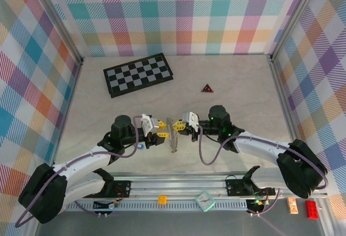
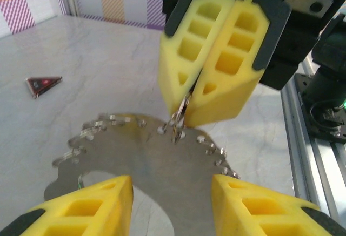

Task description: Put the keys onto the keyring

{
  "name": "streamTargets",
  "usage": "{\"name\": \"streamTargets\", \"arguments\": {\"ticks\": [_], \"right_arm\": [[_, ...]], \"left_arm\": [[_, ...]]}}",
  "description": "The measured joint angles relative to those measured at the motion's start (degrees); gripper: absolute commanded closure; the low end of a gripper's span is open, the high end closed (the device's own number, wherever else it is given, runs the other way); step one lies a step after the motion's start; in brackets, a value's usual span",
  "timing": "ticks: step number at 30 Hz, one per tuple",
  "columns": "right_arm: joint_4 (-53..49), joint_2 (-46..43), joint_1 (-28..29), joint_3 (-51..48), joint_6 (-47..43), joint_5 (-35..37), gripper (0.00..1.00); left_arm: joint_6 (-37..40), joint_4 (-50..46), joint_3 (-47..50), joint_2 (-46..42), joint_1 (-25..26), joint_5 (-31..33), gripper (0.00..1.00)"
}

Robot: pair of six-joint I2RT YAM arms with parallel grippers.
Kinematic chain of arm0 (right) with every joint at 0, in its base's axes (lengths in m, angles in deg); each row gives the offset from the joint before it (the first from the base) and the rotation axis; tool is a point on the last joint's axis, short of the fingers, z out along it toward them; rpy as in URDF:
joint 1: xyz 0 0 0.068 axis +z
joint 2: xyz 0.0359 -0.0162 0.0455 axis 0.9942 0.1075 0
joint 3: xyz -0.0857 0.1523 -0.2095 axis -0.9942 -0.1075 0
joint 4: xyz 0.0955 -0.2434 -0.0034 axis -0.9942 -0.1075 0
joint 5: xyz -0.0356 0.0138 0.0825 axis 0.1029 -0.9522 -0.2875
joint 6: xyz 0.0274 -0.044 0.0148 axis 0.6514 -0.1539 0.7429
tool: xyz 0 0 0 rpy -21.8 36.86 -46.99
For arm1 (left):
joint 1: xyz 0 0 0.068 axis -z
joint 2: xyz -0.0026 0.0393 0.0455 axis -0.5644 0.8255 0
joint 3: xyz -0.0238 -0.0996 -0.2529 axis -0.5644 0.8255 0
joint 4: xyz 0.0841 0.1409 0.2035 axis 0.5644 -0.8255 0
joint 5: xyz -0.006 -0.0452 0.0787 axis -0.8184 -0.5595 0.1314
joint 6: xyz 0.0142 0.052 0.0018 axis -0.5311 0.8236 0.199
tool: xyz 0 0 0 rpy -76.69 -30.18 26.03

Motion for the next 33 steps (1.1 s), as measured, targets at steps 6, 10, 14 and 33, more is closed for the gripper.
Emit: {"name": "streamTargets", "arguments": {"ticks": [6,10,14,33], "right_arm": [[0.6,0.1,0.0,0.0,0.5,-1.7,1.0],[0.6,0.1,0.0,0.0,0.9,-2.5,1.0],[0.7,0.5,0.0,0.0,1.7,-3.1,1.0],[-20.4,-4.0,-0.1,6.6,-4.5,5.2,0.71]], "left_arm": [[-0.5,6.6,0.0,1.3,0.2,-1.1,0.67],[-0.8,8.3,0.0,2.3,0.6,-1.4,0.72],[-0.9,8.8,0.0,3.4,1.4,-1.4,0.77],[6.1,-9.9,-6.7,-1.1,4.8,4.8,1.0]]}}
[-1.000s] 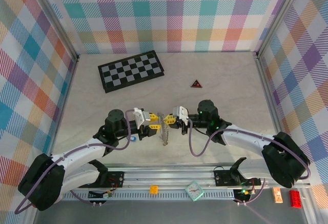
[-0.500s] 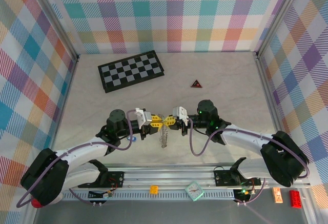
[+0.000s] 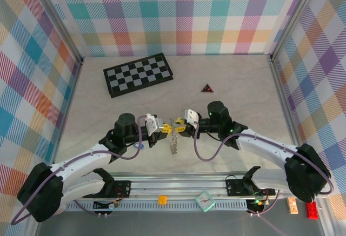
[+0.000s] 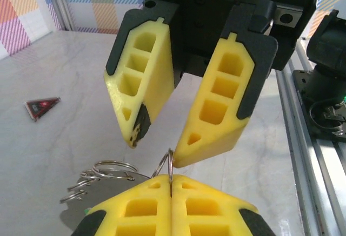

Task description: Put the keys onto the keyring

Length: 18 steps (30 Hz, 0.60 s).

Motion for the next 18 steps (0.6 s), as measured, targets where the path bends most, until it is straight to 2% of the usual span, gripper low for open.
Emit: {"name": "streamTargets", "arguments": {"ticks": [5,8,18], "right_arm": [[-10.6,-1.8,1.5,4.4,-4.3,3.0,0.74],[-13.7,-1.8,2.2,4.9,-6.0,3.5,0.76],[-18.3,-2.9,2.5,4.9,-8.9,6.3,0.75]], "left_arm": [[5.2,-11.6,-6.9,-0.3,2.1,3.3,1.0],[7.3,-17.4,-9.5,-0.2,3.1,4.7,1.0],[12.0,-26.7,-13.3,-0.1,3.7,6.5,1.0]]}}
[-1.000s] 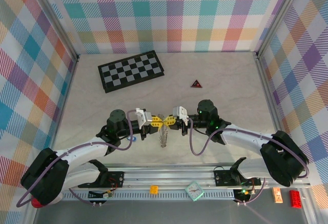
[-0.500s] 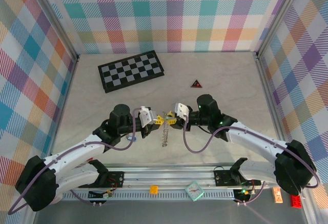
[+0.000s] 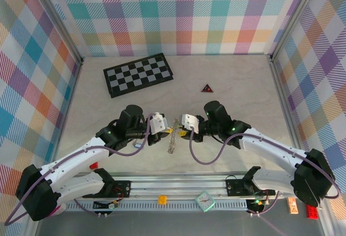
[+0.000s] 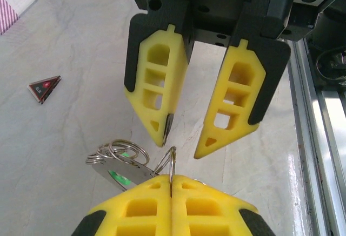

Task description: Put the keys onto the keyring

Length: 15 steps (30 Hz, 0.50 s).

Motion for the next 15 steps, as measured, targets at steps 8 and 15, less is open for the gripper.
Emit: {"name": "streamTargets", "arguments": {"ticks": [8,15], "right_arm": [[-0.1,-2.5,1.1,-0.1,-2.3,1.3,0.77],[-0.1,-2.6,2.3,-0.1,-3.2,-0.9,0.76]], "left_arm": [[2.8,-2.4,-0.3,0.4,0.0,-0.2,1.0],[4.5,-2.3,-0.3,0.5,0.4,-0.9,1.0]]}}
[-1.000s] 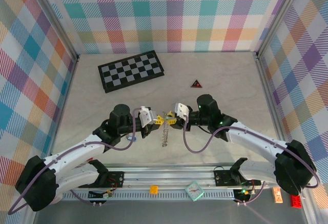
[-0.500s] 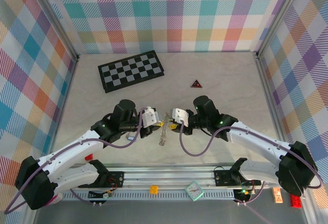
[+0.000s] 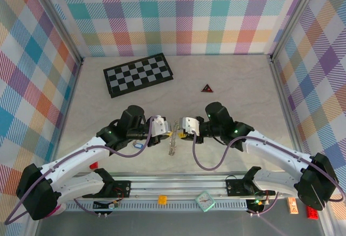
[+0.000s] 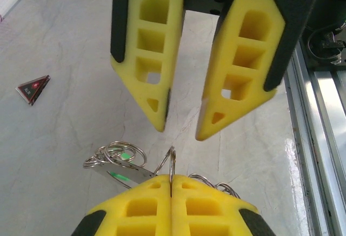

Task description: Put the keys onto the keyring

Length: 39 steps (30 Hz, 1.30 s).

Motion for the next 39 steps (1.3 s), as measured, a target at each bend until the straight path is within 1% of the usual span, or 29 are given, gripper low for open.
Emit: {"name": "streamTargets", "arguments": {"ticks": [3,7,16,19,20,23,24,26,30,35,39], "right_arm": [[1.3,0.0,0.7,-0.5,0.2,0.0,0.75],[2.9,0.6,1.4,-1.0,0.2,0.6,0.77],[5.1,2.8,2.3,-1.0,0.3,1.2,0.91],[5.4,3.1,2.3,-1.0,0.7,1.2,1.0],[5.5,3.3,2.3,-1.0,1.0,1.2,1.0],[6.8,3.6,2.3,-1.7,1.1,1.1,1.0],[7.5,3.6,2.3,-2.3,1.2,1.1,1.0],[9.6,3.6,2.1,-4.2,1.8,0.8,1.0],[13.2,3.5,0.0,-7.4,3.5,-1.7,1.0],[17.7,3.5,-2.4,-10.2,5.0,-5.2,1.0],[19.4,3.5,-2.6,-10.3,5.4,-7.2,1.0]], "left_arm": [[1.0,0.0,0.0,0.0,0.1,-0.6,1.0],[2.0,0.0,0.0,0.0,0.2,-1.2,1.0],[2.9,-0.1,0.0,0.0,0.3,-1.5,1.0],[3.0,-0.3,0.0,0.0,0.3,-1.2,1.0],[3.0,-0.4,0.0,0.0,0.3,-1.1,0.98],[2.5,-0.3,0.1,0.0,0.3,-0.7,0.77],[2.3,0.2,0.2,-0.1,0.3,-0.7,0.74],[1.7,2.4,0.9,-0.7,0.3,-0.8,0.7],[-1.6,9.6,6.4,-3.6,-0.4,-1.6,0.67],[-7.8,21.0,16.6,-5.6,-1.6,-2.9,0.66],[-10.8,26.7,20.5,-4.9,-1.6,-3.8,0.67]]}}
